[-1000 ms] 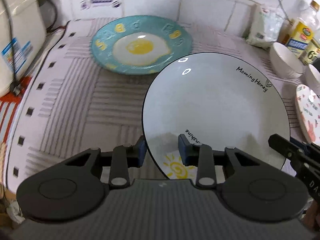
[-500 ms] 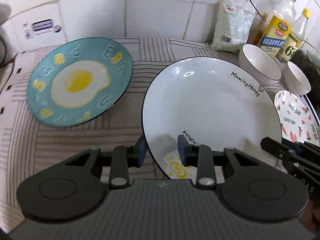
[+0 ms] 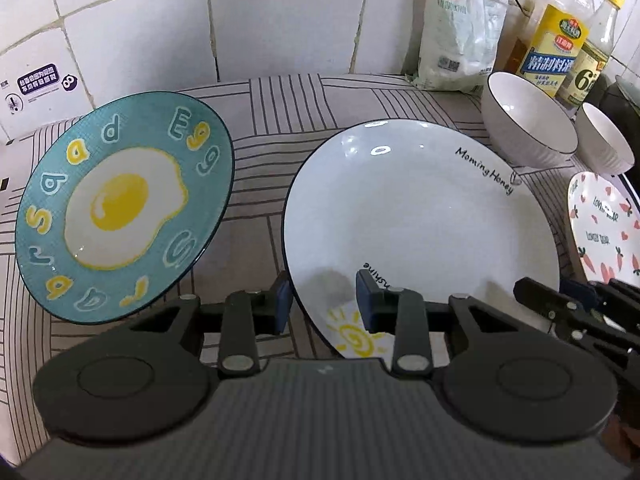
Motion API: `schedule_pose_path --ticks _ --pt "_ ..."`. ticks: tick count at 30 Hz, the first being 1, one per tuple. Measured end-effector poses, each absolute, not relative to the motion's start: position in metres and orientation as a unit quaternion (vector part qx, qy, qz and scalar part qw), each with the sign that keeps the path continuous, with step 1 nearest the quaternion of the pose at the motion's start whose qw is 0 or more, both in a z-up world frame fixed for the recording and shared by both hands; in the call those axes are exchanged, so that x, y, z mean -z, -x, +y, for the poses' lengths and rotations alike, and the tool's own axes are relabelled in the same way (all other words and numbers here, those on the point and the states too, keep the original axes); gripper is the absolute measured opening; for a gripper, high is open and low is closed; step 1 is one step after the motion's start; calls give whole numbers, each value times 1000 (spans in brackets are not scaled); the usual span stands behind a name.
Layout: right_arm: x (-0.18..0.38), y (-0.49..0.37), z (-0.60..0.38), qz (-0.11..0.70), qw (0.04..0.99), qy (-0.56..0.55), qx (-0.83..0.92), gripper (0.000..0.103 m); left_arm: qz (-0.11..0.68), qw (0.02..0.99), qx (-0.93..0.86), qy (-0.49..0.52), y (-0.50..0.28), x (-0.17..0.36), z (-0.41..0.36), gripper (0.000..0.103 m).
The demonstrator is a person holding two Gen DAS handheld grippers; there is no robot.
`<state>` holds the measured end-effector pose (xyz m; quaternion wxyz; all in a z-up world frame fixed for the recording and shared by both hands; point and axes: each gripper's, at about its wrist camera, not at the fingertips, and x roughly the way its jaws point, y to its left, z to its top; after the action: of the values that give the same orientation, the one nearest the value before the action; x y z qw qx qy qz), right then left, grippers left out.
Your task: Organize plates and bowls
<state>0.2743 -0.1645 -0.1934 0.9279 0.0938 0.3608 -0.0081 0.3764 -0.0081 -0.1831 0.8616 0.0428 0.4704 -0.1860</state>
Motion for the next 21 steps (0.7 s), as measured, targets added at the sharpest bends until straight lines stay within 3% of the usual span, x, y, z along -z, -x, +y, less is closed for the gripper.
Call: schedule_pose_path --ticks 5,11,21 --pt "192 -278 -155 380 921 -81 3 47 481 856 187 -19 -374 182 -3 31" --pt "177 -258 -154 400 906 -138 -21 58 473 862 182 -27 -358 169 -1 34" --pt "139 -192 -186 373 918 -129 31 64 450 871 195 -16 -313 136 -5 54"
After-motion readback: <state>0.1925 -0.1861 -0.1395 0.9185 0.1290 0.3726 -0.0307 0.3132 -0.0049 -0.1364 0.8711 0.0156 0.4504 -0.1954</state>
